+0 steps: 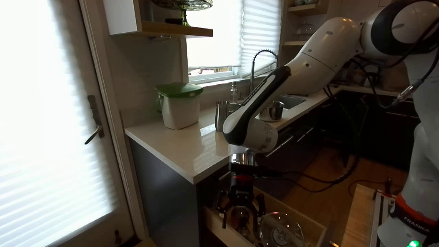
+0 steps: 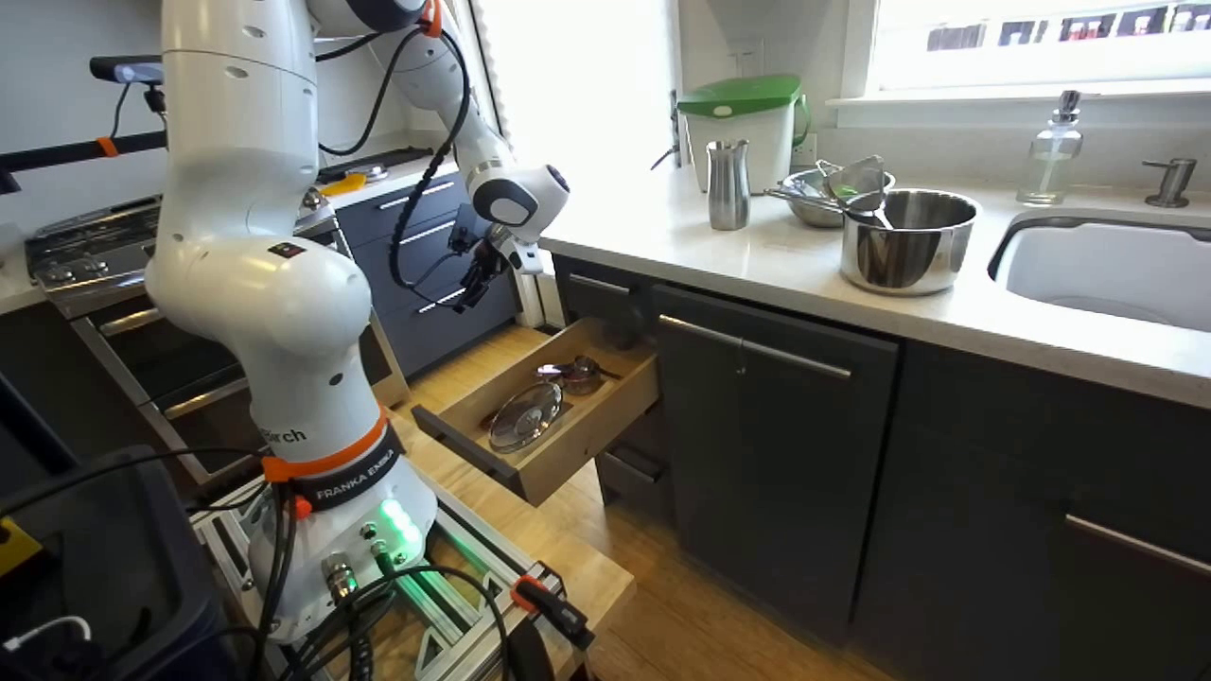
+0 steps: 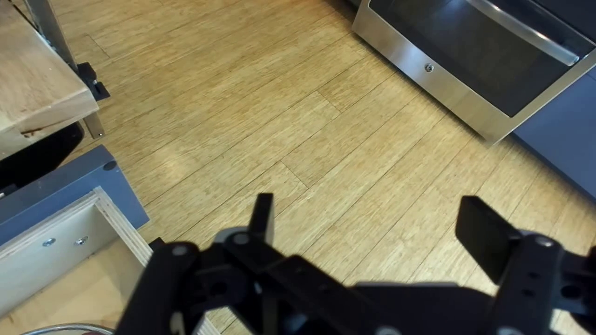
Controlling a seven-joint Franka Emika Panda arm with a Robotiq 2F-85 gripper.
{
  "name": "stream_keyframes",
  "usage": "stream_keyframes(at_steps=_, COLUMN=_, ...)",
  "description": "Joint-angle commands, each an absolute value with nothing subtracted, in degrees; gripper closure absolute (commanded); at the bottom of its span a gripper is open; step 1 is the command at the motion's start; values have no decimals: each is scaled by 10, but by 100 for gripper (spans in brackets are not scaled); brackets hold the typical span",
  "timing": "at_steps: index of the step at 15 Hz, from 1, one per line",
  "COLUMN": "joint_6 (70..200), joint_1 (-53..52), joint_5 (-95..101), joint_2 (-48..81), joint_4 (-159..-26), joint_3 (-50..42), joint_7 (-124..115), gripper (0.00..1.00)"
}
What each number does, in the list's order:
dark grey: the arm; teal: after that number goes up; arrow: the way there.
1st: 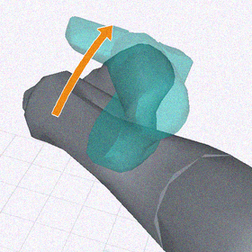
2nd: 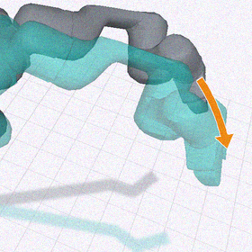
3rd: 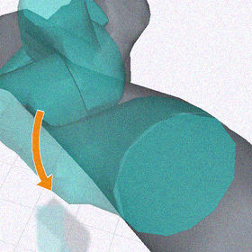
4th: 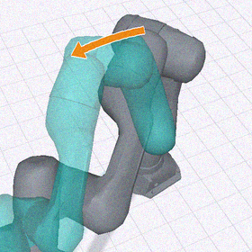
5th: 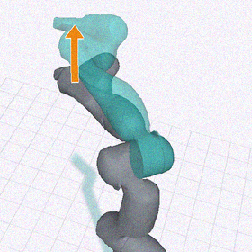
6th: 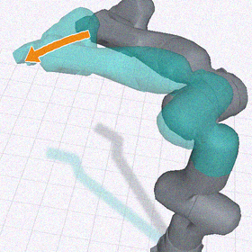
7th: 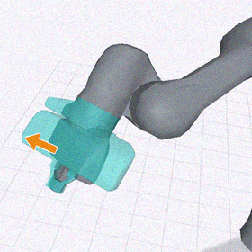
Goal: Remove one measuring cup from the open drawer and put it on the counter
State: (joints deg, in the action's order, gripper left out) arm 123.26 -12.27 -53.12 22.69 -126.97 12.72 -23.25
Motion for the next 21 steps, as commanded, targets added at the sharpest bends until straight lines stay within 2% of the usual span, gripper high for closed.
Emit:
stream_keyframes(at_steps=1, joint_6=1229, joint_1=-133, joint_5=-534, joint_2=226, joint_4=-1269, joint_3=117, joint_7=-231, gripper=0)
stream_keyframes(at_steps=3, joint_6=1229, joint_1=-133, joint_5=-534, joint_2=226, joint_4=-1269, joint_3=117, joint_7=-231, gripper=0)
stream_keyframes(at_steps=12, joint_6=1527, joint_1=-183, joint_5=-520, joint_2=92, joint_4=-1479, joint_3=105, joint_7=-373, gripper=0)
stream_keyframes(at_steps=16, joint_6=1656, joint_1=-188, joint_5=-401, joint_2=94, joint_4=-1534, joint_3=82, joint_7=-453, gripper=0)
stream_keyframes(at_steps=18, joint_6=1715, joint_1=-214, joint_5=-298, joint_2=100, joint_4=-1556, joint_3=37, joint_7=-520, gripper=0)
stream_keyframes(at_steps=21, joint_6=1825, joint_1=-304, joint_5=-152, joint_2=144, joint_4=-1564, joint_3=-87, joint_7=-626, gripper=0)
